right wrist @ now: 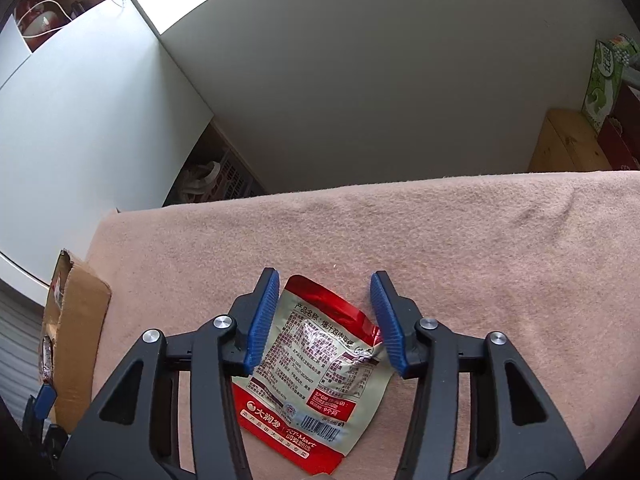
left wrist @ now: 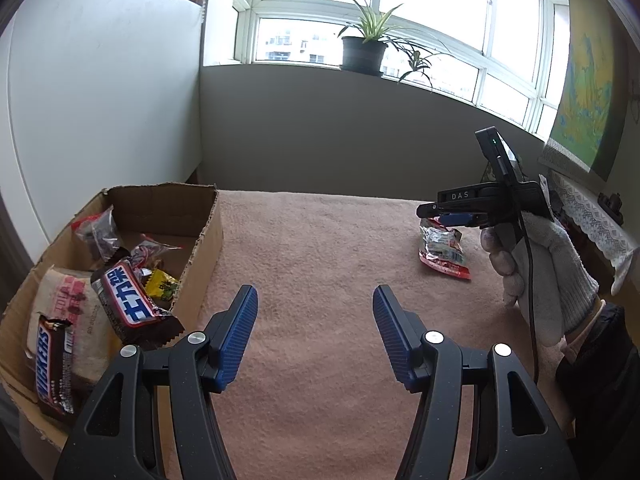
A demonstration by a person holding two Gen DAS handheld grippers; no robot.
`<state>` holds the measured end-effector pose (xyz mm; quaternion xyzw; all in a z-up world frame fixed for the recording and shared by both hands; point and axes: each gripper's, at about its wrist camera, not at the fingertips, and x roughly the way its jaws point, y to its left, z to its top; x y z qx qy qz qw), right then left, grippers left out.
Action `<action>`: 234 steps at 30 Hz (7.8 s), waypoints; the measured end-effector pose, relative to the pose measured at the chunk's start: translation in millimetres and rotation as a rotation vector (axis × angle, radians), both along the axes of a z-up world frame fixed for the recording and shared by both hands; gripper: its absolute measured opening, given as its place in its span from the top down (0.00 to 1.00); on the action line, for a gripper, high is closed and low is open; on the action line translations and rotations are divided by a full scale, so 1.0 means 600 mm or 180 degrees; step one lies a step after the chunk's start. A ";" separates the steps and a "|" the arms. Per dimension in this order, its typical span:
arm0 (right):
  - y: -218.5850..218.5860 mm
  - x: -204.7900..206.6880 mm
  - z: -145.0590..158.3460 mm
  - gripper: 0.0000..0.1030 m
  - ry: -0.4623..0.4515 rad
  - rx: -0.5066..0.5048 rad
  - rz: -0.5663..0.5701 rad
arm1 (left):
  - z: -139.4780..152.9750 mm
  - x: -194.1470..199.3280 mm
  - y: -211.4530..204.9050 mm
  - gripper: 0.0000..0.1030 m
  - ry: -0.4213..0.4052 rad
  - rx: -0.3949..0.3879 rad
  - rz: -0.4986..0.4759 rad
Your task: Organize snacks
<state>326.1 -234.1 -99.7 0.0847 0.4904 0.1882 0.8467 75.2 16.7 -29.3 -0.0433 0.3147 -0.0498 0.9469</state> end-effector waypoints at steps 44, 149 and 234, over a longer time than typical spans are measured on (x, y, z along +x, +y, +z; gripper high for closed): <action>-0.150 -0.187 0.024 0.28 -0.0430 -0.0638 -0.0151 | -0.089 0.135 -0.237 0.31 0.0884 -0.0169 -0.0810; 0.336 -0.259 0.164 0.80 -0.1070 -0.0346 0.0977 | 0.051 -0.036 0.151 0.39 -0.0283 -0.0051 0.0552; 0.296 -0.352 0.174 0.06 -0.1479 -0.0226 0.0913 | 0.030 -0.092 0.146 0.24 -0.0350 0.0219 0.1108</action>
